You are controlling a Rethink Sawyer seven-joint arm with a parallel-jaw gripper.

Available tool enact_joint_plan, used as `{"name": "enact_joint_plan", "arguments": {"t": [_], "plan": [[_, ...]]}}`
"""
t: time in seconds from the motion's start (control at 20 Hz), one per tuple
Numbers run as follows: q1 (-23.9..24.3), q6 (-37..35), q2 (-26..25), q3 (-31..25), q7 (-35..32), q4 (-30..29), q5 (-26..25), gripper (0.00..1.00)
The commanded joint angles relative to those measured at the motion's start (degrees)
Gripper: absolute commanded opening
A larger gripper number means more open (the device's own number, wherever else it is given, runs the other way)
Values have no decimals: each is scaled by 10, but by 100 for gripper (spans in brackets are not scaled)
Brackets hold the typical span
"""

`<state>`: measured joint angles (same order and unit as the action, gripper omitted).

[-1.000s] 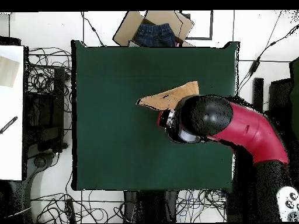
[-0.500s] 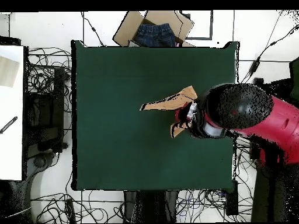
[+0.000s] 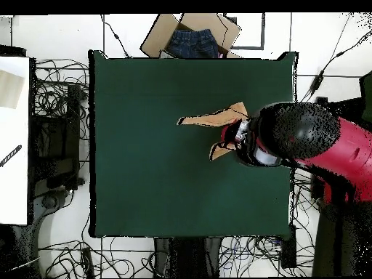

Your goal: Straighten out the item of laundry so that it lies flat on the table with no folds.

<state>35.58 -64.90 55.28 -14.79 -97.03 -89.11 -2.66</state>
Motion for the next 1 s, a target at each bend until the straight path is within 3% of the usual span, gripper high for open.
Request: {"name": "enact_joint_plan", "arguments": {"t": [0.05,0.7,1.0], "plan": [[-33,84,-13,-6,-64,-79,12,0],[-89,186,-40,20,-116,-121,-2,0],[-112,217,-25,42,-127,-161,-3,0]]}}
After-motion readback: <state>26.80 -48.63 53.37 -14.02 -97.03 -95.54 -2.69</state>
